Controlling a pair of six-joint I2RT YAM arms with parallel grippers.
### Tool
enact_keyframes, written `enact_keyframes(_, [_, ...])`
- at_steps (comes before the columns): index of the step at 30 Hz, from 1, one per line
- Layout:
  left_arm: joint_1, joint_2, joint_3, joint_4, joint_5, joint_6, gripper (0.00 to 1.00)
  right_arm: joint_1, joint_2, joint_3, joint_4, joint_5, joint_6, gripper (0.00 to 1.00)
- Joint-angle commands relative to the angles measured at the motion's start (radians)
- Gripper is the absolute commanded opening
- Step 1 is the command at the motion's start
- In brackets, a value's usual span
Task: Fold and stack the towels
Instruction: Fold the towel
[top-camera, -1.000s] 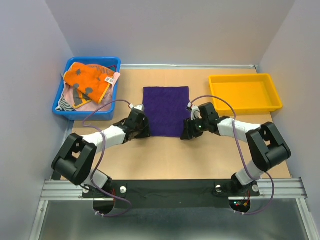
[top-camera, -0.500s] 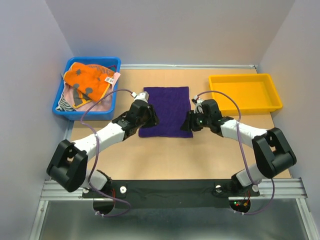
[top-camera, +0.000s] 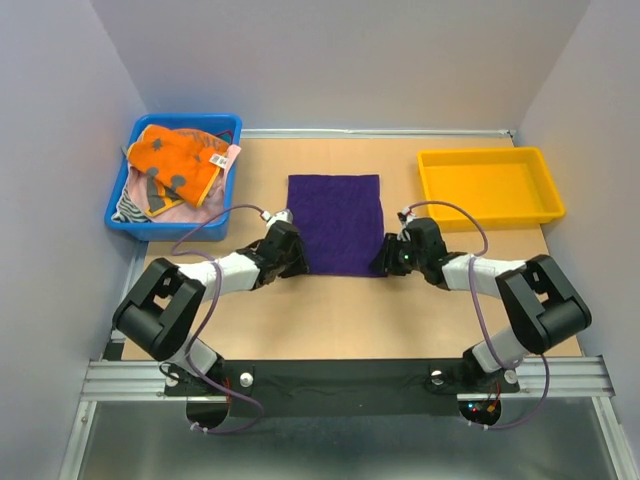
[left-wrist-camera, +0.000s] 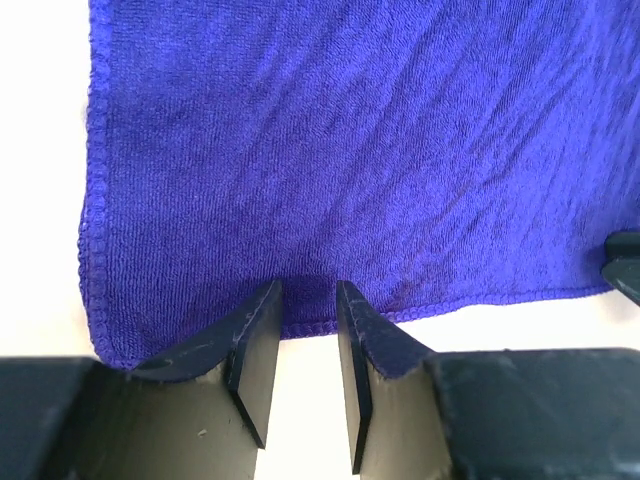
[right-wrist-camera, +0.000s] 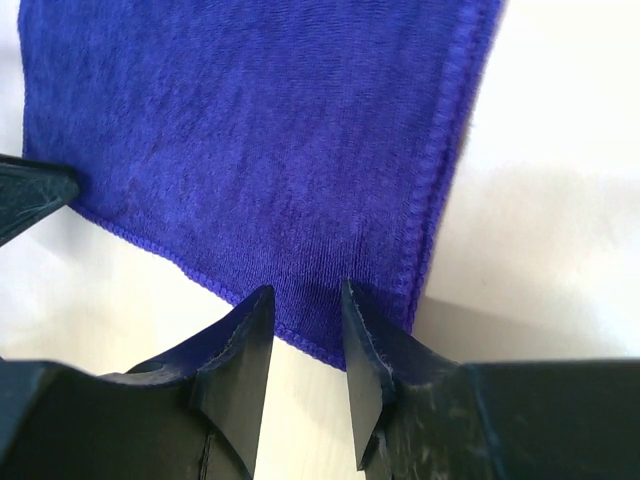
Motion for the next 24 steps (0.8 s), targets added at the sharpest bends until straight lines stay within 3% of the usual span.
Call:
enact_keyframes(1, [-0.002,-0.017,-0.073,-0.034,0.03,-0.059,0.4,-0.014,-0.041,-0.072,-0.052,0.105,0.074,0.4])
enact_keyframes(5, [-0.004,-0.079,-0.141,-0.062,0.083,-0.108,0.4,-0.014,-0.089,-0.104,-0.158,0.093,0.123,0.41])
enact_keyframes(11, [-0.053,-0.304,-0.262,-0.103,0.173,-0.202,0.41,-0.012,-0.299,-0.191,-0.324,0.036,0.16,0.45])
enact_keyframes(15, [-0.076,-0.477,-0.196,-0.185,0.069,-0.179,0.56,-0.014,-0.403,-0.121,-0.335,0.018,0.084,0.5])
enact_keyframes(19, [-0.032,-0.443,-0.043,-0.176,-0.031,-0.093,0.57,-0.014,-0.296,0.075,-0.326,0.112,-0.01,0.51])
enact_keyframes(24, [0.131,-0.224,0.113,0.05,0.005,0.005,0.54,-0.041,-0.049,0.377,-0.255,0.146,-0.096,0.49])
